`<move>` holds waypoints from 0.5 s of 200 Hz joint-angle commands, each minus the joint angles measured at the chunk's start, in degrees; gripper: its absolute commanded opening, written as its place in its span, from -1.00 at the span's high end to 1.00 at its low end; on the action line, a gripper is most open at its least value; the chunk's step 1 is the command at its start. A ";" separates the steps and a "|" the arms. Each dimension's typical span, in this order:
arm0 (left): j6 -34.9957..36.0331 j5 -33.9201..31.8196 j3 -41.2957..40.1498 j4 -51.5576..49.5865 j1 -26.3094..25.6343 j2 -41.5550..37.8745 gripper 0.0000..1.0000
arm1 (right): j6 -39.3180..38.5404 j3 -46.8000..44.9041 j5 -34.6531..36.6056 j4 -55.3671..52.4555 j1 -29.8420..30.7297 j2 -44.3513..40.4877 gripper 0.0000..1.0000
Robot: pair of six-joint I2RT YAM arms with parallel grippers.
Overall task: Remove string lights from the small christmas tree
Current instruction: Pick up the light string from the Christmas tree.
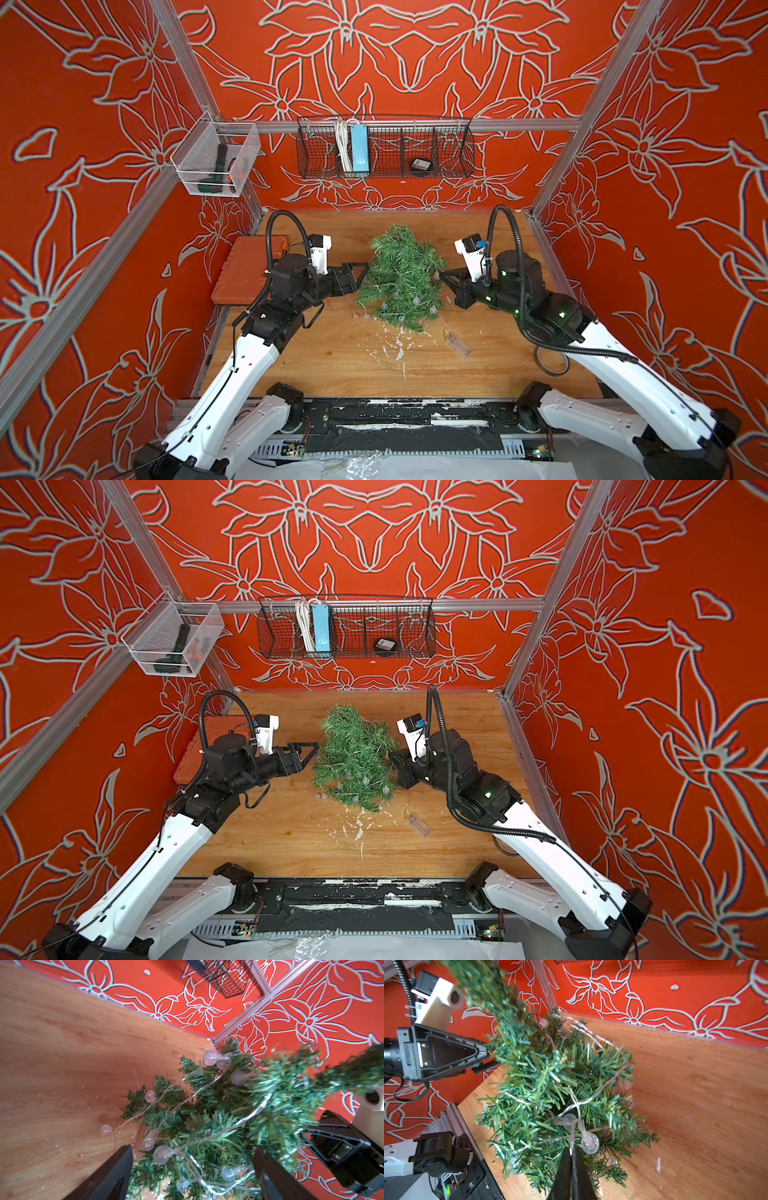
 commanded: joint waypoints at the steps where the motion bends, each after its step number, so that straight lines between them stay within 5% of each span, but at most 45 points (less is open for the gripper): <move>1: 0.05 2.13 3.04 0.23 -0.24 -0.19 -0.75 | -3.20 5.58 3.51 -1.58 0.14 -0.30 1.00; 100: 4.47 2.72 13.26 -3.16 -0.27 3.48 -0.81 | -10.78 29.00 4.68 -5.03 -2.96 17.37 1.00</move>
